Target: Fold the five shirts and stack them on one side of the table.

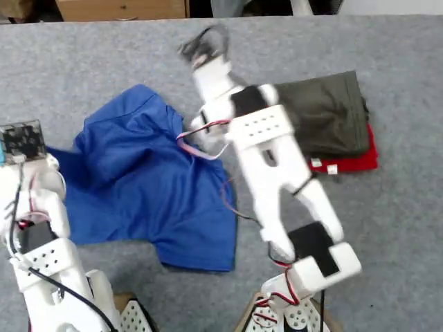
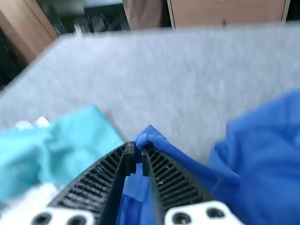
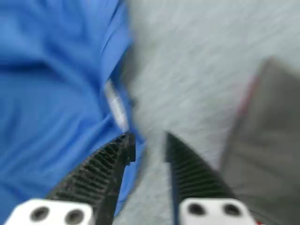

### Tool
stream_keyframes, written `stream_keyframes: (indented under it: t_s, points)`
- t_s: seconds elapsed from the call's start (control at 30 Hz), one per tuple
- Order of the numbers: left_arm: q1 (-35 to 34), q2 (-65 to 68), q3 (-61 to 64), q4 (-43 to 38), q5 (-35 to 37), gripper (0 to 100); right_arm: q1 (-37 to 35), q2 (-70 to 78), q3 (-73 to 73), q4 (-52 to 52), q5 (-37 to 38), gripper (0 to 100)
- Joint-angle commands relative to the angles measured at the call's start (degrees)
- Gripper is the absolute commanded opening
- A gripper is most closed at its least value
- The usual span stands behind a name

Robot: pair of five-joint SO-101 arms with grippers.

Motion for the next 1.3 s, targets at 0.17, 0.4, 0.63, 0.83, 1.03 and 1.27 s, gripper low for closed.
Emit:
stream_keyframes:
  t_s: [0.17, 0.4, 0.63, 0.83, 1.03, 1.27]
  points:
    - [-3.91, -1.14, 12.88, -13.45, 0.35, 3, -5.45, 16.48, 0.57, -9.49, 0.18, 24.7]
    - [-3.91, -1.05, 13.49, -13.63, 11.25, 3, -0.62, 27.38, -3.38, -8.18, 0.18, 0.7]
    - [-3.74, -1.05, 10.59, -13.71, 17.23, 3, 1.93, 27.47, -11.21, 18.37, 0.53, 1.1]
    - [-3.74, -0.97, 6.37, -13.27, 19.43, 3, 1.85, 22.73, -2.15, 27.6, 0.26, 1.2]
    - [-3.74, -0.97, 3.65, -13.27, 19.43, 3, -4.04, 7.96, 19.74, 27.43, 12.57, 1.5]
    - [-3.65, -0.62, -0.04, -13.27, 19.52, 3, -4.92, -10.24, 23.78, 27.6, 14.68, 24.7]
